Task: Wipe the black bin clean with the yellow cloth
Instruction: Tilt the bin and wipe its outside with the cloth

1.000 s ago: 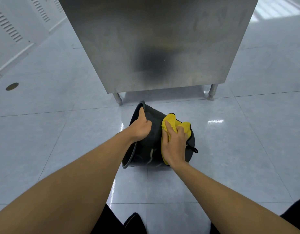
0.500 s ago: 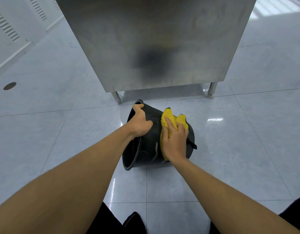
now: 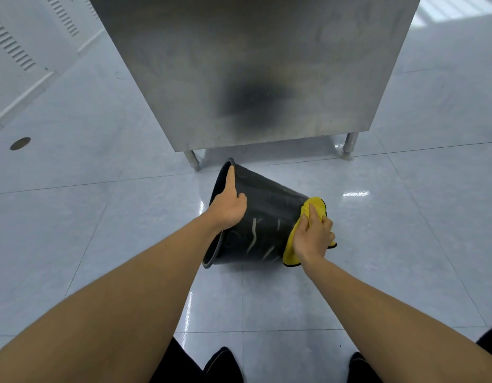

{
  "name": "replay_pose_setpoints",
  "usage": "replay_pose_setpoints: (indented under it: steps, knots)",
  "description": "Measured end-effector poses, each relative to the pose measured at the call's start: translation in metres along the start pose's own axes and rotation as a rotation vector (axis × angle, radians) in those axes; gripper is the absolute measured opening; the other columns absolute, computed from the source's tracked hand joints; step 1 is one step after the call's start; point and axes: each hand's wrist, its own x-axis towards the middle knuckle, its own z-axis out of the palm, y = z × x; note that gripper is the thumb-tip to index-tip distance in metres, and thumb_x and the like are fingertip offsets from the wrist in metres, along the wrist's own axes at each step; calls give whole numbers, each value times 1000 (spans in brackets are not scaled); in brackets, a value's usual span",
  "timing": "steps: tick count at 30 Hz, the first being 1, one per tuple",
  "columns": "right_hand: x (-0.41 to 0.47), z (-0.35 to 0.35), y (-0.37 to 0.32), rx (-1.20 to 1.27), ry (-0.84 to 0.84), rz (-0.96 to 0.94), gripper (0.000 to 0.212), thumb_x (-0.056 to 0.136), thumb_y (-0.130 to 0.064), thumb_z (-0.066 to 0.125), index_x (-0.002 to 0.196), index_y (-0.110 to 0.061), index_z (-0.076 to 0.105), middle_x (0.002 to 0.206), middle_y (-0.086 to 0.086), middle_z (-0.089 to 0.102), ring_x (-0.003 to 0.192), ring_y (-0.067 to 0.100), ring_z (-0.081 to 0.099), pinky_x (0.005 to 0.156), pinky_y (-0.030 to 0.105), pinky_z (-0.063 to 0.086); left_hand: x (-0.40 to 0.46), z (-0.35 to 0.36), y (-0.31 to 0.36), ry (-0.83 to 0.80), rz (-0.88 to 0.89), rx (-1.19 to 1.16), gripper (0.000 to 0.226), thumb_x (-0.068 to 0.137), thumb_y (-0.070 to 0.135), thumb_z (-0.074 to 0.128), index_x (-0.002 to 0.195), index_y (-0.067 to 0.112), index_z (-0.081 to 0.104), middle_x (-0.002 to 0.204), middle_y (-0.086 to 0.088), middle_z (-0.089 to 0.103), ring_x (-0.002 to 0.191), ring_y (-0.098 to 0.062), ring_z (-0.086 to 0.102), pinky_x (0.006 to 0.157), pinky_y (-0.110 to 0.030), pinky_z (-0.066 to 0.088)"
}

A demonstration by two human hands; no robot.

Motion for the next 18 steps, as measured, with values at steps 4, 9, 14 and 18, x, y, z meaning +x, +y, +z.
replay_pose_setpoints:
  steps: [4,9,14,18]
  knots:
    - [-18,9,-14,77,-12,-181,44,103,-29,41,147,-26,45,142,14,42,125,36,42,103,44,36,5,-9,-5,-20,-19,-115,68,110,19,35,161,38,-6,124,7,38,71,-1,45,66,-19,47]
    - [-50,25,-50,201,-95,-427,44,98,-32,44,141,-28,53,127,8,50,120,27,45,105,41,39,2,-8,-4,-5,50,-152,70,107,18,39,162,36,-1,152,3,36,100,-12,60,105,-45,50]
    - [-75,24,-78,256,-140,-534,46,99,-27,44,145,-29,46,122,-5,42,114,13,40,98,24,35,4,-9,-5,-7,64,-163,70,105,20,46,163,26,8,164,-4,31,145,-24,38,119,-43,36]
    - [-69,22,-74,172,-141,-589,50,98,-32,38,148,-31,42,125,0,46,115,17,43,95,28,42,4,-12,0,36,-53,-231,55,100,20,53,149,10,30,127,-8,61,107,-19,63,89,-36,56]
